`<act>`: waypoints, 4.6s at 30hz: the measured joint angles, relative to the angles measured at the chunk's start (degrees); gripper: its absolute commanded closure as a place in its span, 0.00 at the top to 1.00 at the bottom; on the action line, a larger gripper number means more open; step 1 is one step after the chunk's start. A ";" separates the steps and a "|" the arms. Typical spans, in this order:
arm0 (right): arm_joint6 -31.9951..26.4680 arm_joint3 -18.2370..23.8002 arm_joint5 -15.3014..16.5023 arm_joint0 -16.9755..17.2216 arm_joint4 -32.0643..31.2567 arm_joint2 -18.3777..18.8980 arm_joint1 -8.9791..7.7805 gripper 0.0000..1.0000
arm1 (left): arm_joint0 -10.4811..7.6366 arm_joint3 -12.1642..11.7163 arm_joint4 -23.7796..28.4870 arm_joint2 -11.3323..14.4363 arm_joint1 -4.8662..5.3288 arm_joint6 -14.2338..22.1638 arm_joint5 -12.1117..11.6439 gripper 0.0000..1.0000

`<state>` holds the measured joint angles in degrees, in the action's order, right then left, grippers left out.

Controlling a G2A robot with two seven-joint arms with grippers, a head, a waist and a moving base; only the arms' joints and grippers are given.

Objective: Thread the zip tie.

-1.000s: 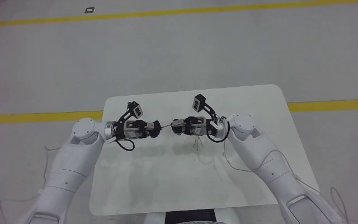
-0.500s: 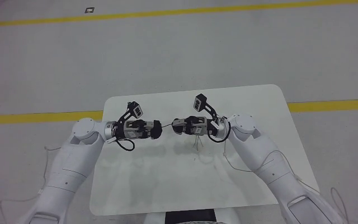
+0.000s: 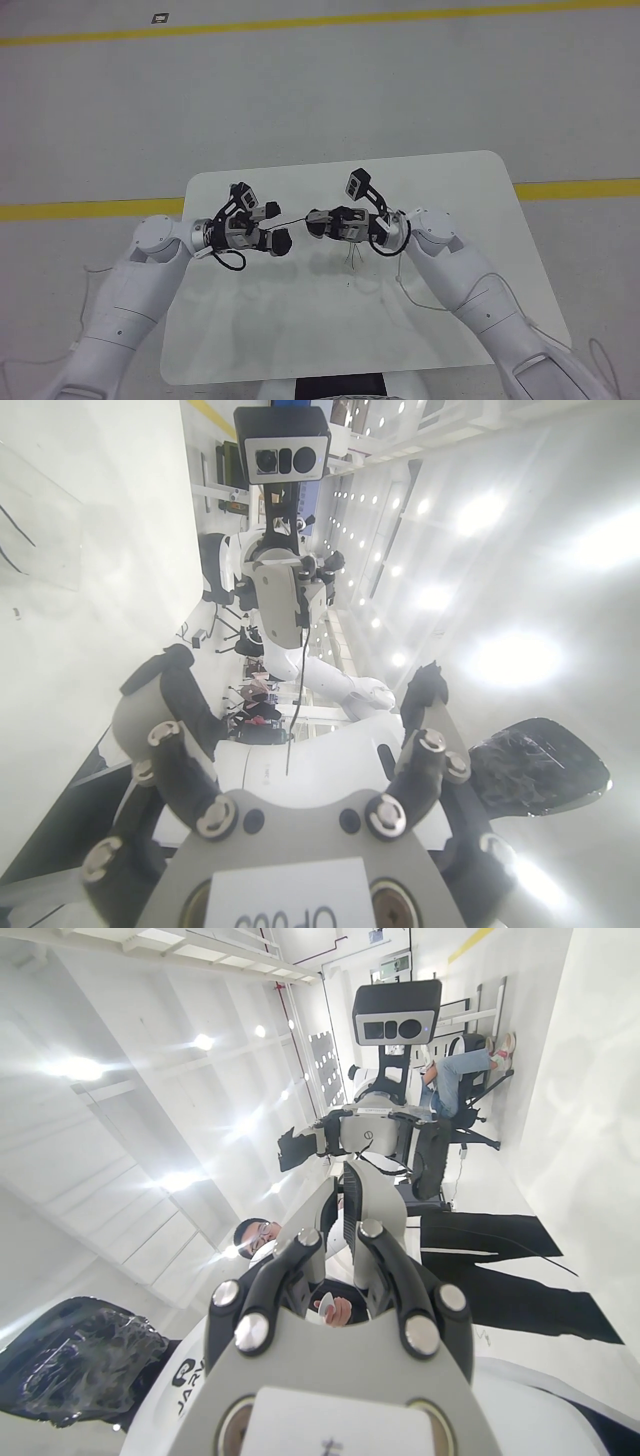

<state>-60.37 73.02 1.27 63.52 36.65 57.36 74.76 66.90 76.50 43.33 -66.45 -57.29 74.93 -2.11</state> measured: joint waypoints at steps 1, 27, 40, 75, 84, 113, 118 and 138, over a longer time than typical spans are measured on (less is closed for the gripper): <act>0.25 0.07 -0.01 0.07 0.05 -0.08 0.03 0.00 | 0.00 0.10 0.12 0.11 0.00 0.17 0.02 1.00; 2.36 4.39 -3.15 1.68 -5.08 0.25 -0.92 0.00 | 1.24 2.45 -0.07 0.29 0.51 -1.46 0.56 0.25; 1.64 5.06 -4.15 1.92 -5.21 -0.15 -1.23 0.00 | 1.65 2.79 -0.09 0.46 0.86 -1.95 1.12 0.19; 2.05 4.65 -3.13 1.84 -3.24 -1.21 -1.36 1.00 | 1.37 2.66 -0.02 1.36 1.45 -1.68 0.63 0.00; 3.16 4.85 -2.34 3.21 -4.19 3.04 -2.53 1.00 | 1.92 2.29 0.19 0.12 1.96 -0.91 0.11 0.00; 3.63 5.64 -2.67 4.28 -4.18 4.08 -2.90 1.00 | 5.38 4.71 -7.61 -8.30 0.92 -6.56 -17.31 0.00; 3.63 5.64 -2.67 4.28 -4.18 4.08 -2.90 1.00 | 7.13 8.05 -9.33 -14.44 -1.52 -6.27 -17.37 0.00; 0.84 15.19 -14.61 0.56 -34.63 4.56 -6.16 1.00 | 7.28 7.96 -11.02 -21.35 -6.23 -2.81 -17.37 0.00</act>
<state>-59.53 88.22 -13.34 64.07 2.02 61.92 68.60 74.18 84.46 32.31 -87.80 -63.52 72.11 -19.48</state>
